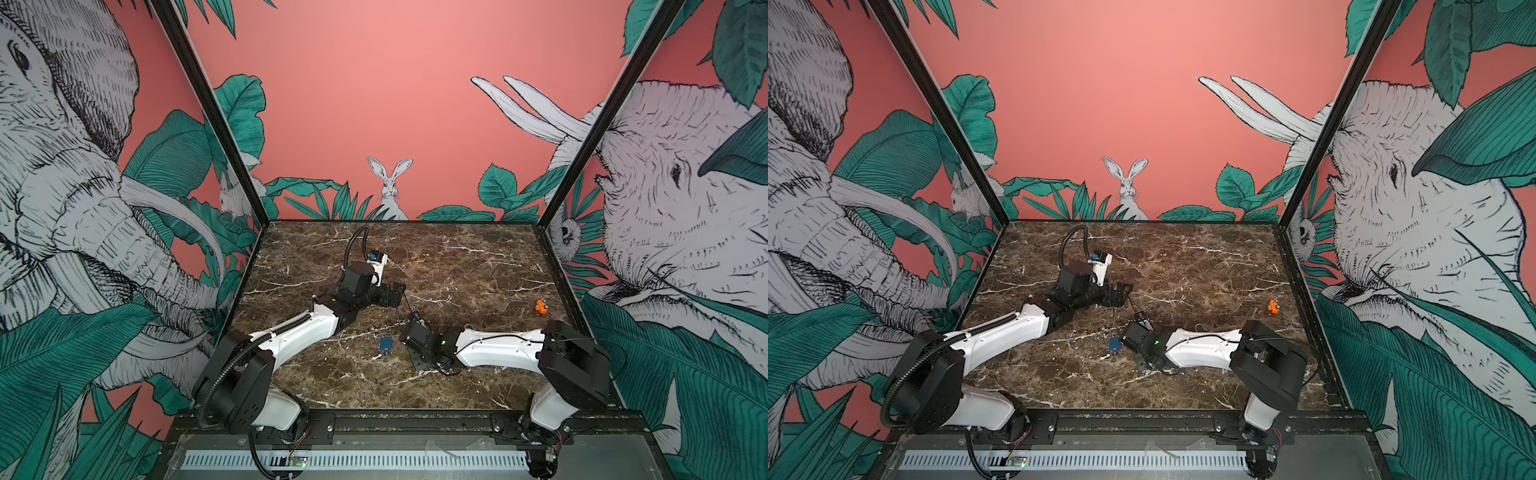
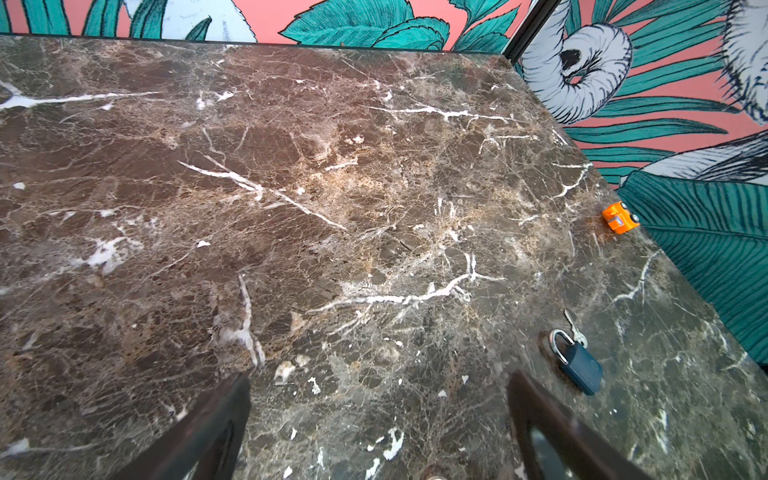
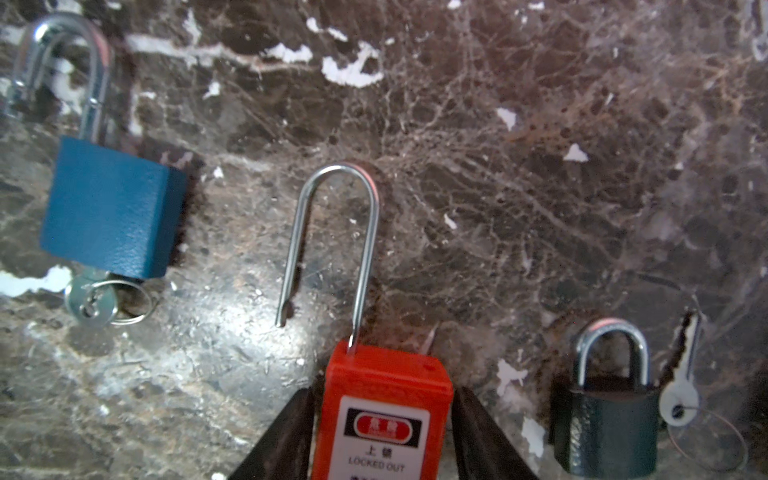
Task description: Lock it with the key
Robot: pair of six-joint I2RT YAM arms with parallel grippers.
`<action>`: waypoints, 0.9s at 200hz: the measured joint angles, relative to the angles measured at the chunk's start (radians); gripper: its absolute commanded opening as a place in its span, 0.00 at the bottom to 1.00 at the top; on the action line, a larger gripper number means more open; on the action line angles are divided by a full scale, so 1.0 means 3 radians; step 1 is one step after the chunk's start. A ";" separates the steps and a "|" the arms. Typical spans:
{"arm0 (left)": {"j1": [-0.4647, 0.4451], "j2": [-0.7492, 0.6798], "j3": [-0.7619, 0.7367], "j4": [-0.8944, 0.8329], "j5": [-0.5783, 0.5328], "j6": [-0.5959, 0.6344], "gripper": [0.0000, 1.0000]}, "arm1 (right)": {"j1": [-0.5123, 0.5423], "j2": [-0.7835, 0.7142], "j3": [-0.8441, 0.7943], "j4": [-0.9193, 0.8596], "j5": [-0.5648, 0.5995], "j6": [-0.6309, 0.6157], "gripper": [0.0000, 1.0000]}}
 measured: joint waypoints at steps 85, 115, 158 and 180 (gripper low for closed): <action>0.0000 0.0000 -0.0015 0.0076 0.0085 -0.0043 0.97 | 0.0000 0.0098 0.0069 0.0019 -0.0039 -0.0023 0.49; 0.0000 0.0000 -0.0015 0.0079 0.0099 -0.0052 0.97 | -0.0014 0.0102 0.0074 0.0031 -0.0076 -0.0041 0.48; 0.0000 0.0000 -0.0015 0.0079 0.0126 -0.0055 0.97 | -0.0083 0.0006 -0.0061 0.0182 -0.0163 -0.0079 0.47; 0.0000 0.0000 -0.0015 0.0079 0.0130 -0.0058 0.98 | -0.0107 -0.0034 -0.0108 0.0217 -0.0200 -0.0102 0.48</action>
